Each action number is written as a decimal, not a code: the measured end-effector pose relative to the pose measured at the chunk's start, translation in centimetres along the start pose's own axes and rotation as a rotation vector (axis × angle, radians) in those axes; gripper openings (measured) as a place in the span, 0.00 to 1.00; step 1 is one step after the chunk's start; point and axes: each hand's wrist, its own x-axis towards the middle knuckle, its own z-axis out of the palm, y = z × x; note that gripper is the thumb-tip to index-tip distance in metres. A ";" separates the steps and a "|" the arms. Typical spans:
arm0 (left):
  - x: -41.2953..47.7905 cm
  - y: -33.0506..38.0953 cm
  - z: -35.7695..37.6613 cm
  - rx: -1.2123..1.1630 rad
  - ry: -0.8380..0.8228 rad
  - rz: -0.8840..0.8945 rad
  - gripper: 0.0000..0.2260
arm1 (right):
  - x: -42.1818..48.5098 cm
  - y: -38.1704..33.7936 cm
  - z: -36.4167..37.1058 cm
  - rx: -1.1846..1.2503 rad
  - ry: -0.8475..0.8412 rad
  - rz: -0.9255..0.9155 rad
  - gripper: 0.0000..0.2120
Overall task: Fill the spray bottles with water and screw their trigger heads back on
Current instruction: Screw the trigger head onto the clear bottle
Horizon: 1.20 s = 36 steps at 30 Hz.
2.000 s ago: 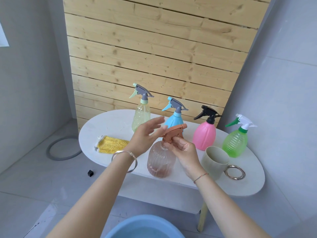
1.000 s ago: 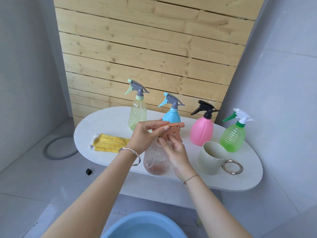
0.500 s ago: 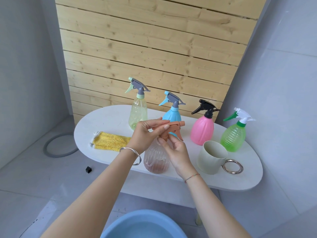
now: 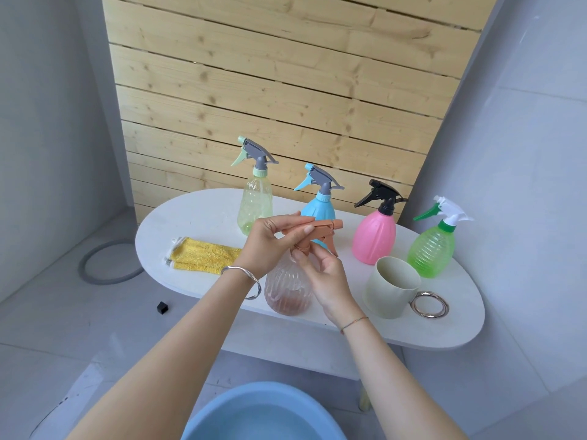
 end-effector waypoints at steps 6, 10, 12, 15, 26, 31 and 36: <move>-0.2 0.3 -0.1 -0.001 -0.009 -0.019 0.10 | 0.4 0.1 1.7 0.069 0.178 0.071 0.14; -0.3 0.8 0.1 0.027 -0.027 -0.007 0.10 | 0.1 -0.4 1.1 0.032 0.015 0.027 0.11; -0.6 0.5 -0.2 0.060 -0.032 -0.013 0.13 | 0.1 -0.4 0.8 0.016 -0.020 0.002 0.09; -2.3 -1.5 -1.5 0.140 -0.069 -0.120 0.37 | 0.4 -0.7 0.3 -0.025 -0.044 -0.037 0.07; -4.8 -5.5 -2.3 0.341 -0.199 -0.189 0.42 | 2.2 -1.0 -1.8 -0.129 -0.305 0.015 0.10; -4.5 -5.5 -2.6 0.330 -0.224 -0.191 0.42 | 3.3 -2.5 -2.9 -0.086 -0.483 0.164 0.11; -4.3 -5.5 -2.9 0.320 -0.245 -0.216 0.40 | 4.0 -2.8 -3.3 -0.004 -0.568 0.226 0.15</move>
